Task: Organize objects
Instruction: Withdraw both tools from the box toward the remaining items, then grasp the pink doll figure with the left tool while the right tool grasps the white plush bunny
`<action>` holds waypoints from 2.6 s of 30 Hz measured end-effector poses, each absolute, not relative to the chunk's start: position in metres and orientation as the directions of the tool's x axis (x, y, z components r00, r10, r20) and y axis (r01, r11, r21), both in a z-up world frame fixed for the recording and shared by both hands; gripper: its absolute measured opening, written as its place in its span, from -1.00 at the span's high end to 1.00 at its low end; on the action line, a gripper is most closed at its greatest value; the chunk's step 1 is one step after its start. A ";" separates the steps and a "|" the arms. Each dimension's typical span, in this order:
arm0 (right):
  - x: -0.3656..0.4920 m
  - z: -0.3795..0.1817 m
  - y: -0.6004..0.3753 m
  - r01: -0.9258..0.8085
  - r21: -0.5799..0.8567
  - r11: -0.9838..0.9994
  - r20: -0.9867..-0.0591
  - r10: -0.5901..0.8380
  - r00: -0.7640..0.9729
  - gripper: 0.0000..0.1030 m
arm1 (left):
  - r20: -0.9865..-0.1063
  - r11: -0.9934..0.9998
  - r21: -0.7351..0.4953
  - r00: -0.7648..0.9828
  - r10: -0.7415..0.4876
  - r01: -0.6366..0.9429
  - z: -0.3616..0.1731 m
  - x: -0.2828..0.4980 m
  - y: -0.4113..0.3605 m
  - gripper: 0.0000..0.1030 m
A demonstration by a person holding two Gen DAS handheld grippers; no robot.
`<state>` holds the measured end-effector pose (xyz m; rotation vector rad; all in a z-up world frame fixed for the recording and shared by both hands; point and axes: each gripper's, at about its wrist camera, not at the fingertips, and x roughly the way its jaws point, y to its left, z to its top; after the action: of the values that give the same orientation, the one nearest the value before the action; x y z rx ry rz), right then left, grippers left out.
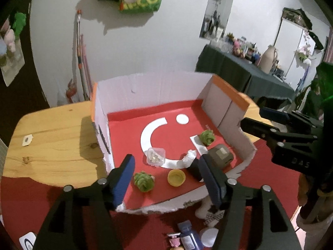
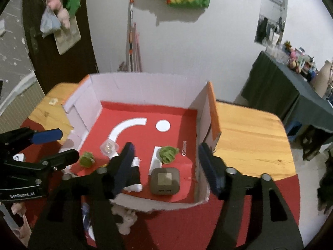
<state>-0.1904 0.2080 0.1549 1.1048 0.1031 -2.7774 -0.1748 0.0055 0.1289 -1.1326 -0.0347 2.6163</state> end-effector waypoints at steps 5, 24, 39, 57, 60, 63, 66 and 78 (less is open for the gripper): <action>-0.158 0.172 0.213 0.157 0.003 -0.988 -0.625 -0.125 -0.771 -0.33 | -0.652 -0.967 -0.106 -0.717 0.244 -0.233 0.139 -0.149 0.002 -0.46; -0.077 0.142 0.217 0.132 0.014 -0.991 -0.515 -0.120 -0.849 -0.75 | -0.471 -0.989 -0.008 -0.872 0.132 -0.145 0.130 -0.057 0.003 -0.93; -0.054 0.074 0.206 0.115 0.035 -0.993 -0.591 -0.114 -0.799 -0.81 | -0.601 -0.985 -0.116 -0.781 0.171 -0.126 0.060 -0.044 -0.004 -0.94; -0.064 0.047 0.208 0.102 0.041 -0.994 -0.666 -0.103 -0.739 -0.81 | -0.707 -0.985 -0.133 -0.686 0.170 -0.108 0.027 -0.052 -0.005 -0.94; -0.064 0.047 0.209 0.102 0.041 -0.994 -0.667 -0.104 -0.738 -0.81 | -0.723 -0.986 -0.121 -0.671 0.165 -0.113 0.027 -0.053 -0.007 -0.91; -0.066 0.047 0.210 0.103 0.048 -0.994 -0.668 -0.109 -0.736 -0.81 | -0.735 -0.985 -0.126 -0.655 0.174 -0.120 0.026 -0.054 -0.011 -0.91; -0.069 0.047 0.210 0.111 0.057 -0.992 -0.674 -0.120 -0.728 -0.81 | -0.748 -0.985 -0.121 -0.641 0.172 -0.124 0.022 -0.057 -0.013 -0.91; -0.073 0.048 0.213 0.108 0.052 -0.993 -0.676 -0.115 -0.728 -0.81 | -0.778 -0.989 -0.031 -0.618 0.114 -0.143 0.018 -0.072 -0.016 -0.90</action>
<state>-0.0725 0.2132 0.0480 1.1011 -0.0141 -2.8137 -0.0723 -0.0157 0.0179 -1.2968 0.0515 2.7030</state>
